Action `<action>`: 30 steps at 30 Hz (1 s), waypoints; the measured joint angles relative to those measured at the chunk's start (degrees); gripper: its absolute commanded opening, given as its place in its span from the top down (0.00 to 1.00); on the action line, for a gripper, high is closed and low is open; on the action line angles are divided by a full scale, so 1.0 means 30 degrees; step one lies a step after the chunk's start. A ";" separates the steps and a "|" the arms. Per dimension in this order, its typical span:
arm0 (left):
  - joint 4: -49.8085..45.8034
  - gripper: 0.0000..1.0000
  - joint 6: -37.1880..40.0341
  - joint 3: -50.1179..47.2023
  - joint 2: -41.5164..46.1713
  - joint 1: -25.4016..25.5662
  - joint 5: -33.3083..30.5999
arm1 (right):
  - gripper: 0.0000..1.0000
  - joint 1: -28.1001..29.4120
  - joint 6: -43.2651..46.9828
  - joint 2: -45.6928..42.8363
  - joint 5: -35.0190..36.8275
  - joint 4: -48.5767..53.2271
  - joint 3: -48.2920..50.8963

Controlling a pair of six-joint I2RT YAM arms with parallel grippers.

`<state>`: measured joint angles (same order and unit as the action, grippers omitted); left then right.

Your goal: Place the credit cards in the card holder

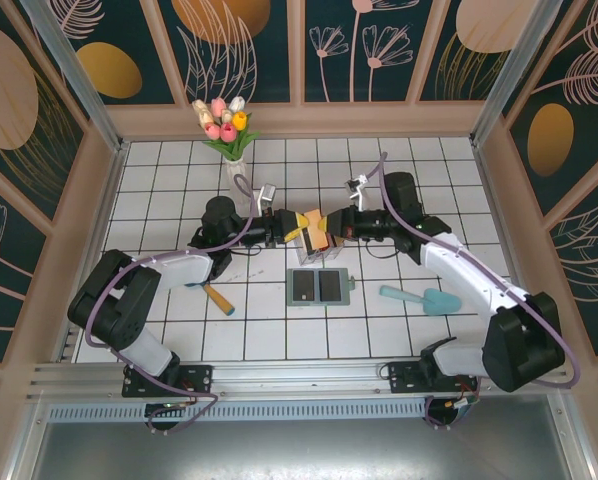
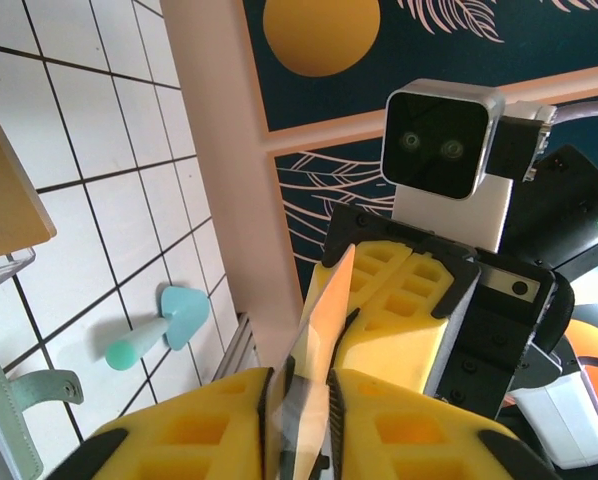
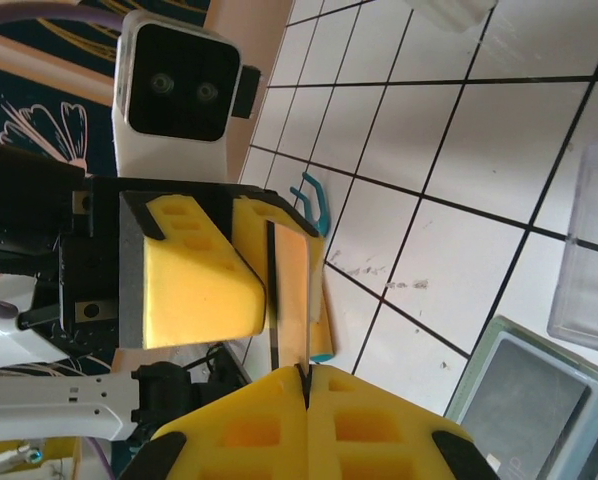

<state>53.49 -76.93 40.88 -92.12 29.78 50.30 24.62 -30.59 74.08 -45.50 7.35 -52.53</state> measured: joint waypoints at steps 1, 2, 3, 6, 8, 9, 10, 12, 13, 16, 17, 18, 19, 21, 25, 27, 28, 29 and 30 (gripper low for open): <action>-0.0015 0.84 0.0007 0.0000 0.0000 0.0000 -0.0015 | 0.98 -0.0117 -0.0160 -0.0117 0.0000 -0.0117 0.0124; -0.0015 0.87 0.0000 0.0000 0.0000 0.0000 -0.0058 | 0.98 -0.0189 -0.0372 -0.0197 0.0007 -0.0262 0.0219; -0.0036 0.89 0.0015 0.0000 0.0000 0.0000 -0.0066 | 0.97 -0.0226 -0.0568 -0.0240 0.0015 -0.0444 0.0306; 0.0087 0.97 0.0044 0.0000 0.0036 -0.0036 -0.0044 | 0.89 -0.0255 -0.1151 -0.0255 0.0073 -0.0918 0.0656; 0.0087 0.99 0.0066 -0.0007 0.0036 -0.0036 -0.0029 | 0.77 -0.0255 -0.1435 -0.0255 0.0066 -0.1217 0.0852; 0.0197 0.99 0.0029 -0.0007 0.0036 -0.0036 0.0015 | 0.74 -0.0255 -0.1566 -0.0255 0.0044 -0.1377 0.0947; 0.0342 0.99 -0.0029 -0.0007 0.0036 -0.0036 0.0029 | 0.73 -0.0277 -0.1574 -0.0255 -0.0051 -0.1501 0.1064; 0.0597 0.99 -0.0182 -0.0007 0.0036 -0.0036 0.0058 | 0.75 -0.0306 -0.1668 -0.0211 -0.0408 -0.1770 0.1217; 0.0714 0.99 -0.0233 -0.0007 0.0036 -0.0036 0.0095 | 0.80 -0.0306 -0.1654 -0.0131 -0.0605 -0.1931 0.1246; 0.0816 0.97 -0.0321 -0.0022 0.0036 -0.0058 0.0080 | 0.91 -0.0342 -0.1792 0.0036 -0.0976 -0.2339 0.1246; 0.0794 0.94 -0.0357 -0.0036 0.0036 -0.0095 0.0073 | 0.94 -0.0372 -0.1785 0.0029 -0.1064 -0.2448 0.1246; 0.0801 0.92 -0.0364 -0.0066 0.0029 -0.0131 0.0058 | 0.96 -0.0430 -0.1770 0.0015 -0.1158 -0.2543 0.1246; 0.0801 0.91 -0.0372 -0.0095 0.0029 -0.0146 0.0051 | 0.97 -0.0444 -0.1770 -0.0015 -0.1151 -0.2528 0.1246; 0.0801 0.89 -0.0364 -0.0138 0.0029 -0.0138 0.0051 | 0.97 -0.0452 -0.1749 -0.0080 -0.0984 -0.2317 0.1246; 0.0794 0.90 -0.0379 -0.0160 0.0029 -0.0044 0.0015 | 0.97 -0.0510 -0.1406 -0.0240 -0.0634 -0.1741 0.1246; 0.0743 0.89 -0.0379 -0.0168 0.0029 -0.0015 0.0015 | 0.97 -0.0539 -0.1333 -0.0284 -0.0510 -0.1574 0.1246; 0.0729 0.87 -0.0379 -0.0168 0.0029 -0.0007 0.0022 | 0.97 -0.0554 -0.1297 -0.0306 -0.0495 -0.1515 0.1246; 0.0721 0.83 -0.0364 -0.0168 0.0029 -0.0007 0.0022 | 0.97 -0.0554 -0.1290 -0.0335 -0.0437 -0.1479 0.1246; 0.0670 0.80 -0.0372 -0.0168 0.0029 -0.0015 0.0015 | 0.98 -0.0576 -0.1290 -0.0372 -0.0321 -0.1435 0.1246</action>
<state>55.51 -78.04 40.38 -92.03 29.74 50.35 22.90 -34.46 72.97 -46.46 3.05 -48.80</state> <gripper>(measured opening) 0.147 0.057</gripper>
